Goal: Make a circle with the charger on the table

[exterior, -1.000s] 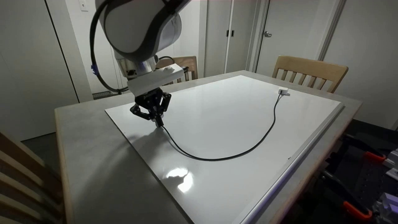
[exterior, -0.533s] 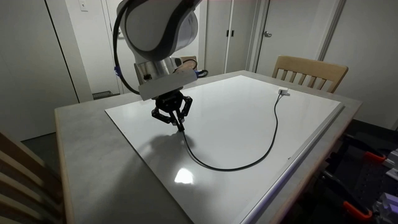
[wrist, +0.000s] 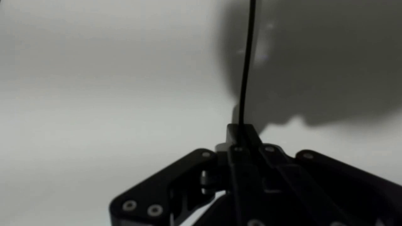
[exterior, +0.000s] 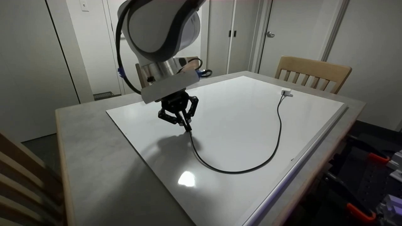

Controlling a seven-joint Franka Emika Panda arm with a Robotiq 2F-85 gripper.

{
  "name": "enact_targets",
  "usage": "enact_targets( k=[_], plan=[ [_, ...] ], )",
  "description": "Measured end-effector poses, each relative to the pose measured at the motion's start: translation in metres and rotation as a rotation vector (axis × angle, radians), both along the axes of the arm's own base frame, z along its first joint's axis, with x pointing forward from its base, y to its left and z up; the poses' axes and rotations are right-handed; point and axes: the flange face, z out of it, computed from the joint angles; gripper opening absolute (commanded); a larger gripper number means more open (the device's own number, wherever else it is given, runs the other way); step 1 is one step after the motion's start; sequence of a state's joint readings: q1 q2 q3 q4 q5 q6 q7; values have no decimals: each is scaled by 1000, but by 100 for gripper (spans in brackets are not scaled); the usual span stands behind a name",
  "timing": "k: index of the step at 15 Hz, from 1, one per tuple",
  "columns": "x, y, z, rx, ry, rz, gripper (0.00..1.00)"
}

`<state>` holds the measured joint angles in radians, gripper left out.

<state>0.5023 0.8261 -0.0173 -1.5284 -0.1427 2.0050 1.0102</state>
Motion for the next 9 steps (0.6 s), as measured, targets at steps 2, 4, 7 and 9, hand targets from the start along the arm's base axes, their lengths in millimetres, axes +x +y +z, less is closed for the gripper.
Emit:
enact_targets(
  k=[2,4,7,9],
  plan=[
    [4,-14,-4,-57,-20,-100,1],
    [9,-32,-8,-103,-47,-209,1],
    [15,-53,-8,-157,-93,-375,1],
    [15,-66,-8,-182,-108,-486,5]
  ],
)
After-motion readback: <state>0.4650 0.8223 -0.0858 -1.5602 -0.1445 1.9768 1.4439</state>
